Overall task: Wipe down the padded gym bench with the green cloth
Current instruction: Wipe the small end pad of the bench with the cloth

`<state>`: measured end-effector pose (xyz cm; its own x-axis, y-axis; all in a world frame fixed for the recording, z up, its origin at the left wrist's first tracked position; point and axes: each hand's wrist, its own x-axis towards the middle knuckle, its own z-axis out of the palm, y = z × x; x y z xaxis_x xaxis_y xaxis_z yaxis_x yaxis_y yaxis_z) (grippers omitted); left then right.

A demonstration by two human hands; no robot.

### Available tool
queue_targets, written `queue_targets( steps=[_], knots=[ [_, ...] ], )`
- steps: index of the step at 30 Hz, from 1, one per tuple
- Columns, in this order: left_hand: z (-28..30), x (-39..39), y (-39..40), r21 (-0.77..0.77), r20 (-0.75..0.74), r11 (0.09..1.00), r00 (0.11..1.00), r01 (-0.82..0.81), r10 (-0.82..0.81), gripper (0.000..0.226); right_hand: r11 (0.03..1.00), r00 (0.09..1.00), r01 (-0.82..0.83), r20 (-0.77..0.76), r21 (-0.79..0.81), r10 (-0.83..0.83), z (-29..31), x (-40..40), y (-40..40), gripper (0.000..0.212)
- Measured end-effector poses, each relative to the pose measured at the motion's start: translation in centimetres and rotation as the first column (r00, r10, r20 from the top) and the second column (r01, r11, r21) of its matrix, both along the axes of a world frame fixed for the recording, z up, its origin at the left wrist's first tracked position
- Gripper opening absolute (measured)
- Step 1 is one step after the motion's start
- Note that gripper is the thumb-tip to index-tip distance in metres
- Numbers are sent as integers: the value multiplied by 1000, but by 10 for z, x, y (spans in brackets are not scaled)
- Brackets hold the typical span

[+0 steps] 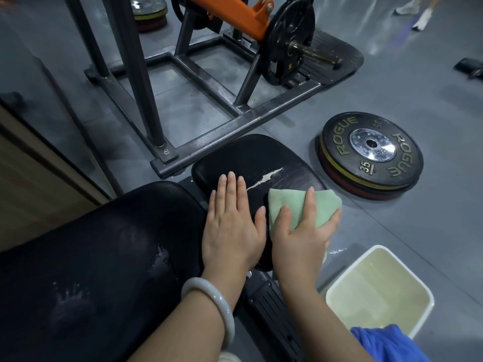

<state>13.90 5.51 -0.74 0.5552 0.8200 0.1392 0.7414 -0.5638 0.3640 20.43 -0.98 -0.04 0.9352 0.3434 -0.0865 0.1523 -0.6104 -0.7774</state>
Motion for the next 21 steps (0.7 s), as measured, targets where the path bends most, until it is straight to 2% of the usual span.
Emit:
queue_targets(
  steps=[7,21],
  knots=[
    [0,0,1,10,-11,1000,1000,0,0,78,993,998,46,-46,109,-41,-3,-23,0,59],
    [-2,0,0,6,-11,1000,1000,2,-2,77,988,985,136,-113,78,-127,9,25,9,53]
  ],
)
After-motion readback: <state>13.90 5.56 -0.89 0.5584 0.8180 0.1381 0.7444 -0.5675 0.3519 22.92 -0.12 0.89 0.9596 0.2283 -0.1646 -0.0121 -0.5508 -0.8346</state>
